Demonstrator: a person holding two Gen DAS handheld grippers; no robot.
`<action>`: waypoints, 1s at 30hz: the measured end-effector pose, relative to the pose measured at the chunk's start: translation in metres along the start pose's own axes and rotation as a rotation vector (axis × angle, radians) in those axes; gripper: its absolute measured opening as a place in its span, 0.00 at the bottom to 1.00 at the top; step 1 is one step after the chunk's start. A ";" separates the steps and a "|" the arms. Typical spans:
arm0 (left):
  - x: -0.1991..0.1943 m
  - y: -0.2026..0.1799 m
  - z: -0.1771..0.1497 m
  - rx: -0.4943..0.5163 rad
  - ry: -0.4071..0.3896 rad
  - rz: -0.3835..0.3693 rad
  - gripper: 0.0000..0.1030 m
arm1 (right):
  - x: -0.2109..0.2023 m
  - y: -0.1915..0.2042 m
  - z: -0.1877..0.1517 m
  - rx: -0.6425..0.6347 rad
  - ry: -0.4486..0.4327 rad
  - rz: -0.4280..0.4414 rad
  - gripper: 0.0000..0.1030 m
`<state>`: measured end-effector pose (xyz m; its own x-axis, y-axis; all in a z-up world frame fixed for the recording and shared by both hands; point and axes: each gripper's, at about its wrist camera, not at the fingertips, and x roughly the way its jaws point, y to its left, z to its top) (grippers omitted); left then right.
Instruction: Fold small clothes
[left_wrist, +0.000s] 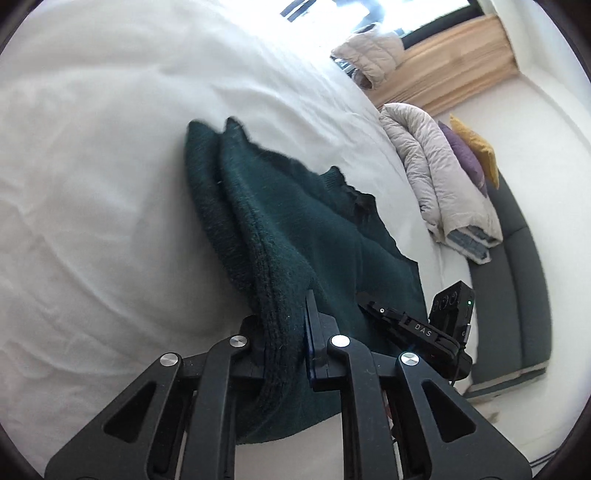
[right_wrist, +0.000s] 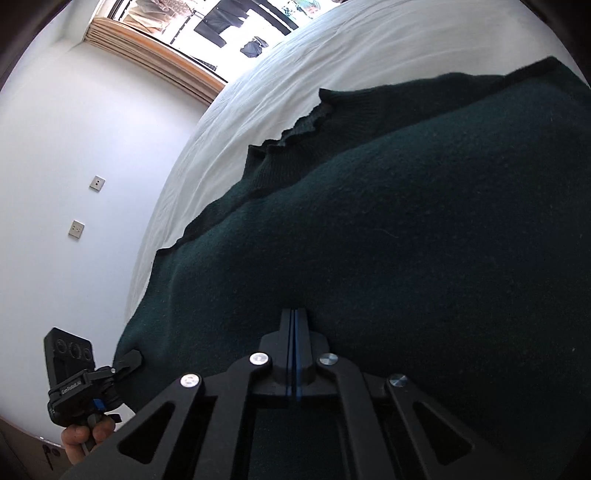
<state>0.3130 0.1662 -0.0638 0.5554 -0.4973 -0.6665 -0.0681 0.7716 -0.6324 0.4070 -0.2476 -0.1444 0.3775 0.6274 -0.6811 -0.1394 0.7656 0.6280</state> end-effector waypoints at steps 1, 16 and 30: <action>-0.002 -0.018 0.001 0.056 -0.023 0.027 0.11 | 0.001 0.001 -0.001 -0.011 -0.007 -0.008 0.00; 0.088 -0.180 -0.108 0.597 -0.036 0.284 0.11 | -0.074 -0.021 0.023 0.036 0.001 0.391 0.82; 0.101 -0.205 -0.119 0.644 -0.028 0.330 0.11 | -0.048 0.037 0.036 -0.132 0.089 0.227 0.21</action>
<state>0.2842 -0.0894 -0.0486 0.6118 -0.1943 -0.7667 0.2608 0.9647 -0.0364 0.4170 -0.2546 -0.0753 0.2422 0.7906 -0.5624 -0.3316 0.6122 0.7178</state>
